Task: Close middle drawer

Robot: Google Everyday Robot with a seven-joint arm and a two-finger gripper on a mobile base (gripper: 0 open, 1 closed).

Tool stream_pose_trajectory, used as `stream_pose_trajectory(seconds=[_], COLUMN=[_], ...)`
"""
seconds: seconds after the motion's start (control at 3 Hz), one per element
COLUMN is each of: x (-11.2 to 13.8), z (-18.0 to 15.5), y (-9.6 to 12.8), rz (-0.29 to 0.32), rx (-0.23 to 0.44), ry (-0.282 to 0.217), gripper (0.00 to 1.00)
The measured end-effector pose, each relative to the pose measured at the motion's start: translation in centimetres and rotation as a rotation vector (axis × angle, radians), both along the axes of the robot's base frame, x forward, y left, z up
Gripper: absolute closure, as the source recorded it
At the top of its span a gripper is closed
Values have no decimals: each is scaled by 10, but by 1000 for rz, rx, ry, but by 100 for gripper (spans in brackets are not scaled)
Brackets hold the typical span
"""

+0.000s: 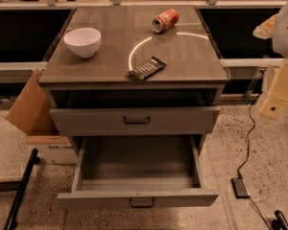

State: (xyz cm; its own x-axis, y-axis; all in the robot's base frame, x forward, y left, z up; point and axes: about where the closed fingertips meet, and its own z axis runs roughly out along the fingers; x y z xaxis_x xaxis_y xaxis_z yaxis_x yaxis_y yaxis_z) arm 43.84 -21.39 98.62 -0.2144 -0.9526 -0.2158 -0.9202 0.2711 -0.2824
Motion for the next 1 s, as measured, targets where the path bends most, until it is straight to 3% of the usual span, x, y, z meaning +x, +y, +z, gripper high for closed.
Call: stream_pose_trajectory(seconds=[0.67,1.0], x=[-1,-5], z=[-1,-36], y=[0,11], rz=[17,81], rx=[6,47], ry=[-8,13], gripper=[0,0])
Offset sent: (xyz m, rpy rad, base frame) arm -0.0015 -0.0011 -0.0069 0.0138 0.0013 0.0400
